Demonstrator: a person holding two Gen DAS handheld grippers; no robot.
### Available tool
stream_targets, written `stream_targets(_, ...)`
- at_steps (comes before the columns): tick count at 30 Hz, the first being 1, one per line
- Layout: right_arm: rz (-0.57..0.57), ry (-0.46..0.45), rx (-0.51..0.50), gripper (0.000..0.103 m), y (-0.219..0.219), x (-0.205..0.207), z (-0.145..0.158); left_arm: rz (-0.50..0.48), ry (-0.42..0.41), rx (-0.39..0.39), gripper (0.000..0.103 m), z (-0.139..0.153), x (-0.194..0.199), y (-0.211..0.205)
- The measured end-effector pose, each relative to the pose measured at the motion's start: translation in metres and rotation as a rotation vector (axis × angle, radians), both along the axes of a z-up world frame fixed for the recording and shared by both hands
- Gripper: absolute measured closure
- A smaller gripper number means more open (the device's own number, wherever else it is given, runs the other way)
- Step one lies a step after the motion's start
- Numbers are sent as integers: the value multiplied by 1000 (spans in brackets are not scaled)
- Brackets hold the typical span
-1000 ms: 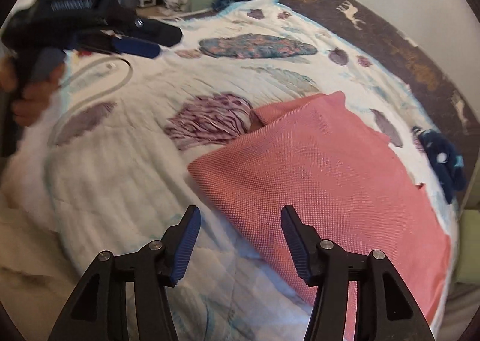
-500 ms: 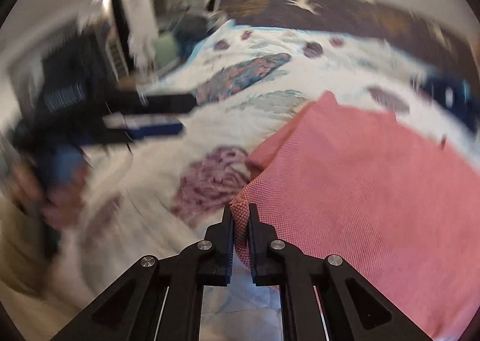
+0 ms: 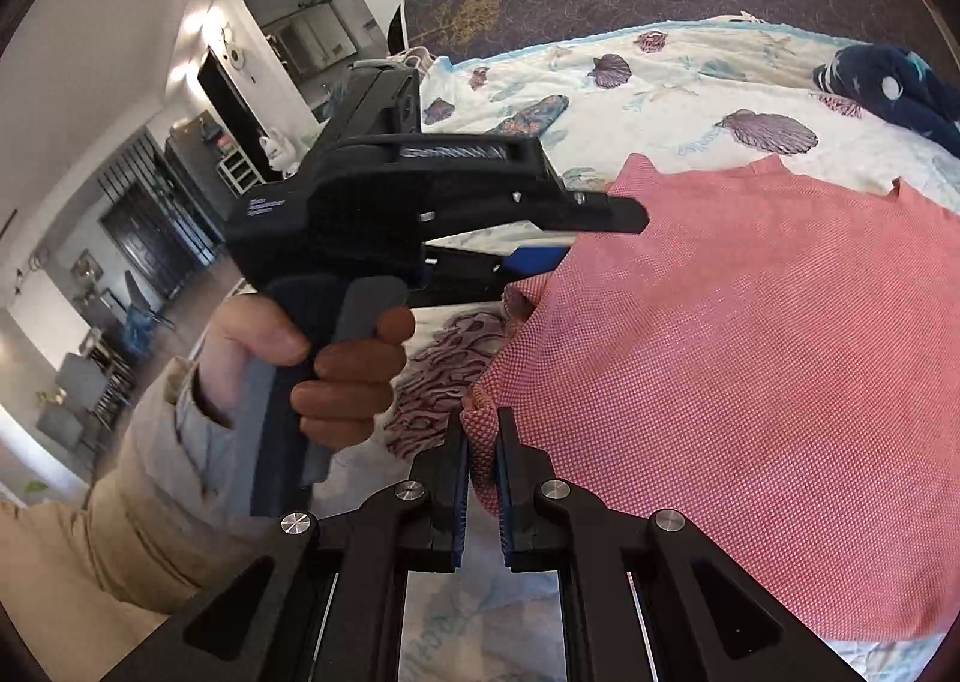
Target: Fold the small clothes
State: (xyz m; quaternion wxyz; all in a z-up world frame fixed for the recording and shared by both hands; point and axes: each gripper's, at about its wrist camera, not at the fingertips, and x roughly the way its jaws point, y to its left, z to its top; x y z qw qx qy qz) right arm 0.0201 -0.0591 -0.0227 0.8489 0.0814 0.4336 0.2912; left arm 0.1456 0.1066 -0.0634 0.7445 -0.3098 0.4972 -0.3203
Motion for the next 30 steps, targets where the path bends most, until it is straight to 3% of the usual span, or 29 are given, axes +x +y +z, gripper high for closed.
stream_targets(3,7,4,12,96,-3,-2,0,53,-15,29,90,7,1,12)
stream_targets(4,12,6,17,96,-4,-1,-1,83,-25,40,82,10,1,17)
stream_targets(5,15,8,21,96,-5,0,-2,116,-31,57,73,13,0,23)
stream_targets(6,19,10,25,96,-6,1,-3,136,-35,68,48,15,1,28)
stream_targets(7,23,11,29,96,-7,1,-4,145,-35,68,34,14,2,31)
stream_targets(12,29,12,65,96,-14,-1,-1,60,83,31,33,-7,15,19)
stream_targets(14,25,16,85,96,-20,2,-2,55,75,6,33,-7,18,14)
stream_targets(15,23,17,90,96,-22,2,-2,46,65,-3,43,-5,19,11)
stream_targets(16,21,19,97,96,-23,2,-1,35,60,-10,71,-3,22,8)
stream_targets(17,20,21,106,96,-25,2,-1,25,60,0,86,-1,25,5)
stream_targets(18,19,21,110,96,-26,2,0,24,59,13,92,1,27,1)
stream_targets(30,-24,-15,224,96,-62,-6,16,-4,-73,109,93,59,24,-44)
